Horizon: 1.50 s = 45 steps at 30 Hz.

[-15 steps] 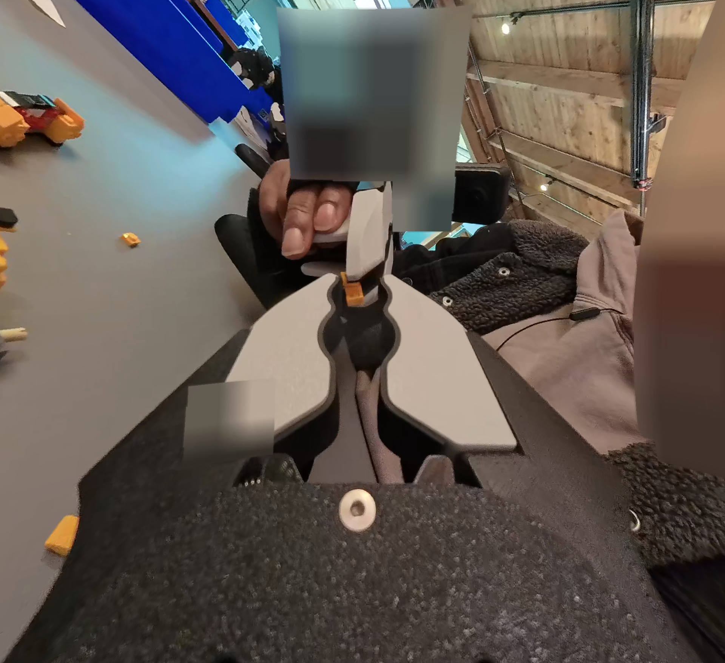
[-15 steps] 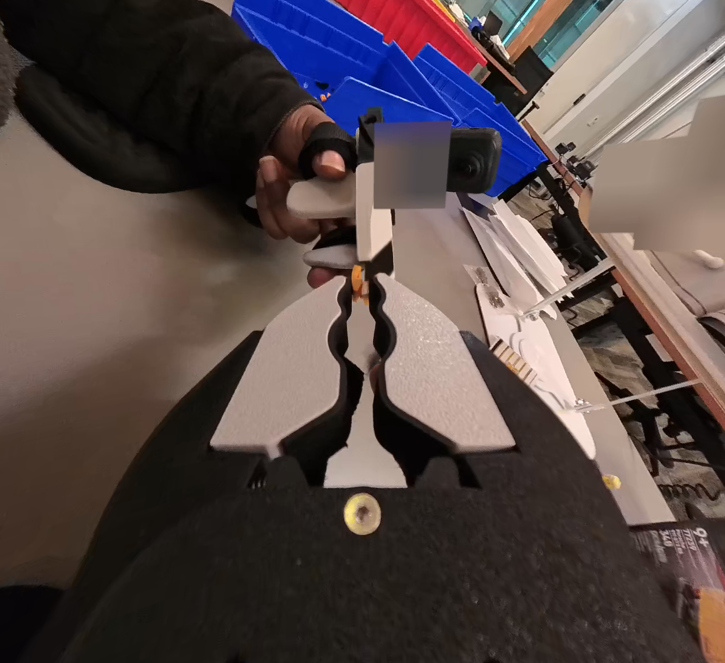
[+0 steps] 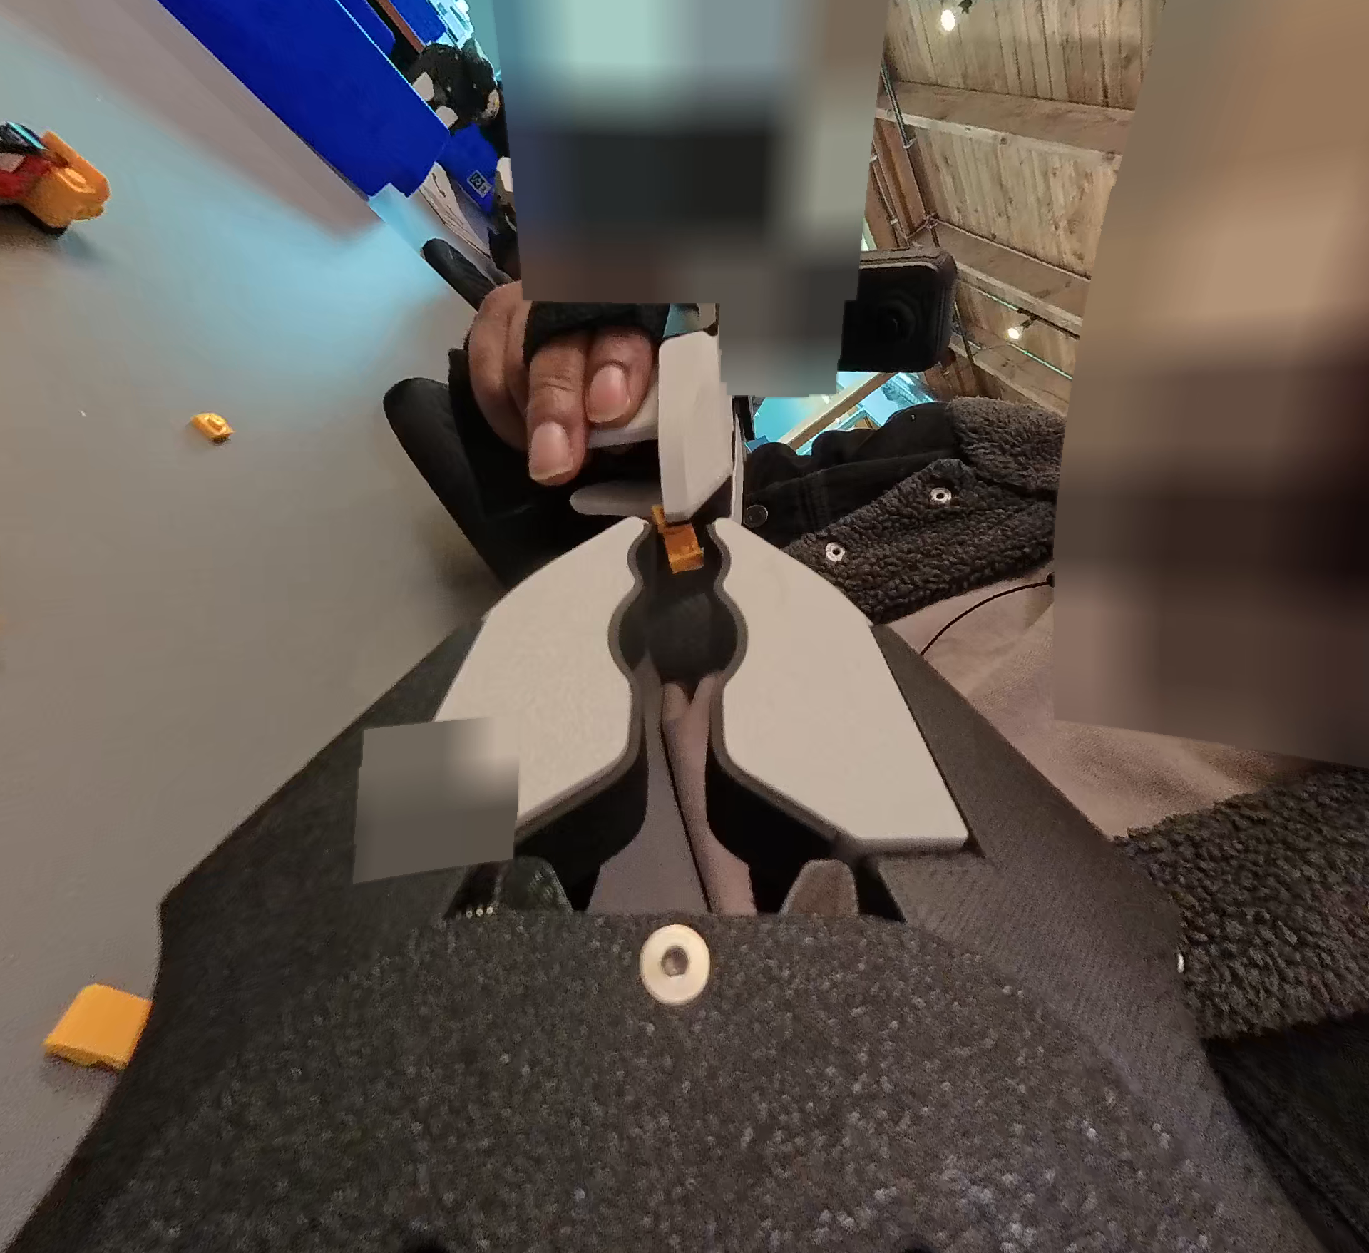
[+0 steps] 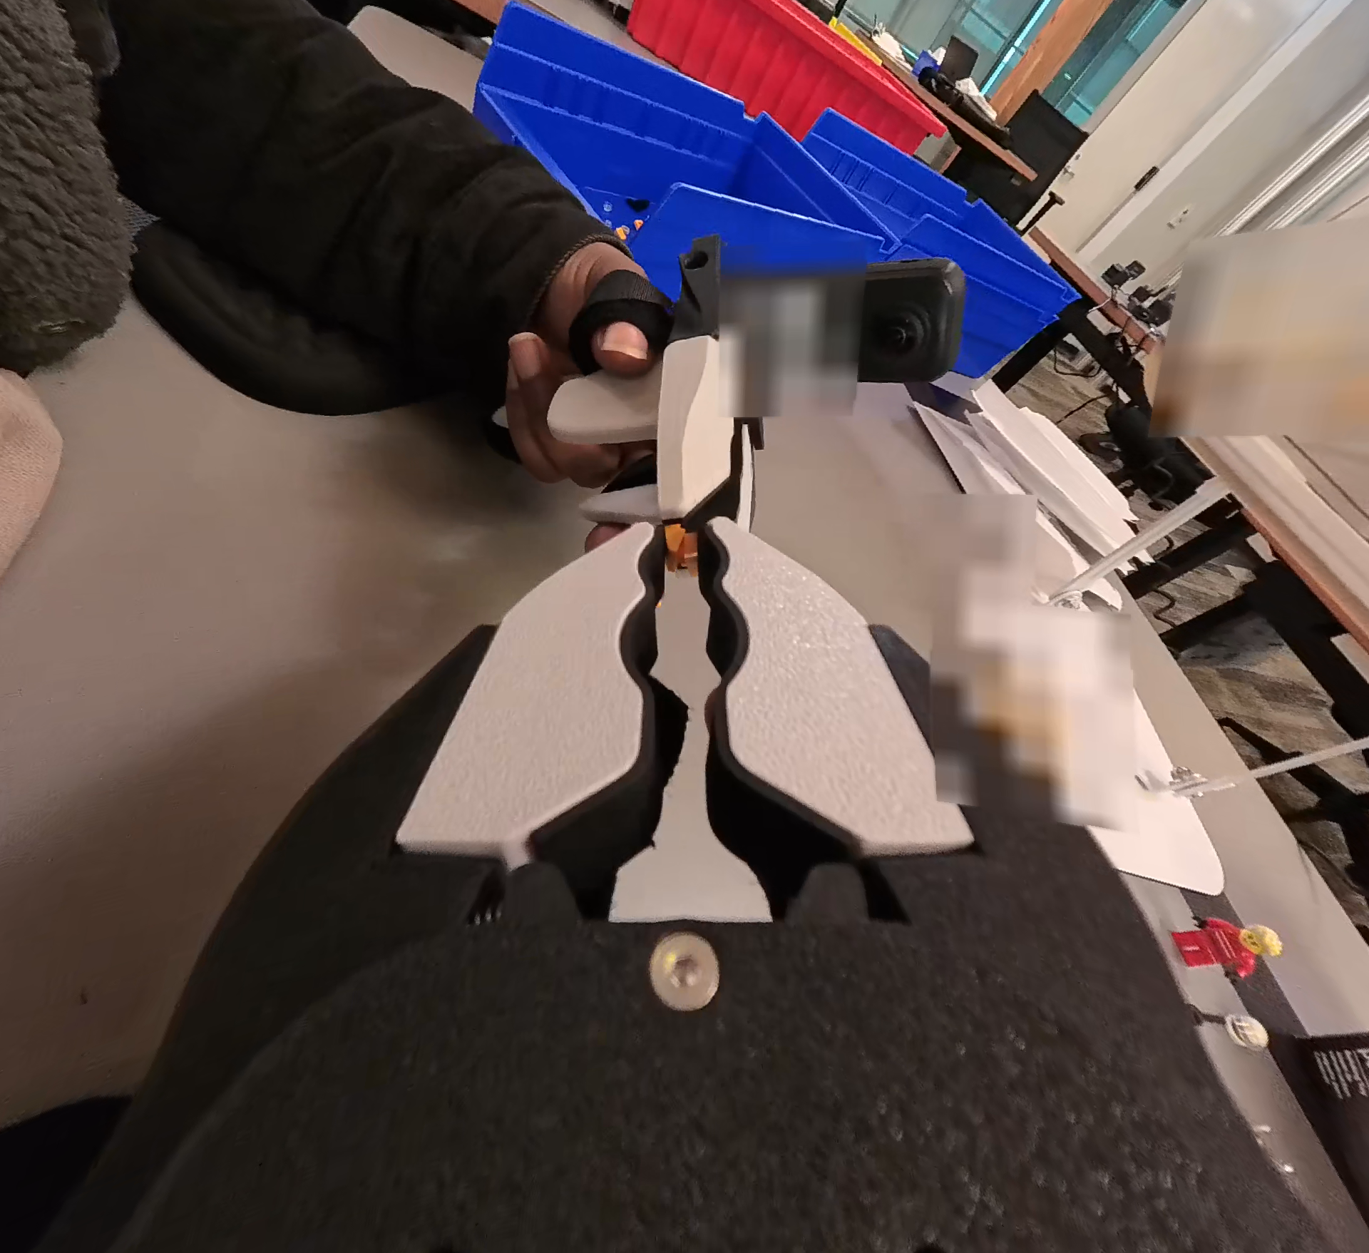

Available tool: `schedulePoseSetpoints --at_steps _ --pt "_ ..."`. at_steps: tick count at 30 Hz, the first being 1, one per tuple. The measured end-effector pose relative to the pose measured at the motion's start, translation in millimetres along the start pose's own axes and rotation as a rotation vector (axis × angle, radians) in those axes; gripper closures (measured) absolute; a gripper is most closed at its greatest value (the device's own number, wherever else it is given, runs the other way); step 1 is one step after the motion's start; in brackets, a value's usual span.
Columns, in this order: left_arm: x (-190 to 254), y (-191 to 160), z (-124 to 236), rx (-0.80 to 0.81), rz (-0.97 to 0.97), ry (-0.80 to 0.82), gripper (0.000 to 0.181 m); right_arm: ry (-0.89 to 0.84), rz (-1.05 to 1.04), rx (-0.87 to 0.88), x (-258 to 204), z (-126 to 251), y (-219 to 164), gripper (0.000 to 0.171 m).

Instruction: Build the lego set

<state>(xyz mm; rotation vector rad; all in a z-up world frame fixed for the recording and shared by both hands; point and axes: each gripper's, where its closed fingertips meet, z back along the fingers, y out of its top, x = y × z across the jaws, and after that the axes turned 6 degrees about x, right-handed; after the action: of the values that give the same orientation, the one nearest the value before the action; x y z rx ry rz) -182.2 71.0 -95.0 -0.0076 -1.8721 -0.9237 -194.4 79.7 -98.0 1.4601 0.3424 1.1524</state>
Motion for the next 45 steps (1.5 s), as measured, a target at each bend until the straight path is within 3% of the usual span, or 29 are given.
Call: schedulePoseSetpoints --at_steps 13,26,35,45 --pt "-5.6 11.7 -1.6 0.103 -0.075 0.065 0.17 -0.133 0.131 -0.073 15.4 -0.1 -3.8 0.162" --pt "0.4 14.6 -6.4 0.159 -0.073 0.021 0.171 -0.146 0.278 -0.053 15.0 3.9 3.9 0.162" --pt "1.8 13.3 -10.1 0.143 -0.12 0.057 0.173 -0.157 0.259 -0.046 16.4 3.0 6.6 0.162" --pt "22.3 17.7 -11.4 0.187 -0.139 -0.064 0.172 -0.166 0.161 0.051 18.4 5.3 25.1 0.159"
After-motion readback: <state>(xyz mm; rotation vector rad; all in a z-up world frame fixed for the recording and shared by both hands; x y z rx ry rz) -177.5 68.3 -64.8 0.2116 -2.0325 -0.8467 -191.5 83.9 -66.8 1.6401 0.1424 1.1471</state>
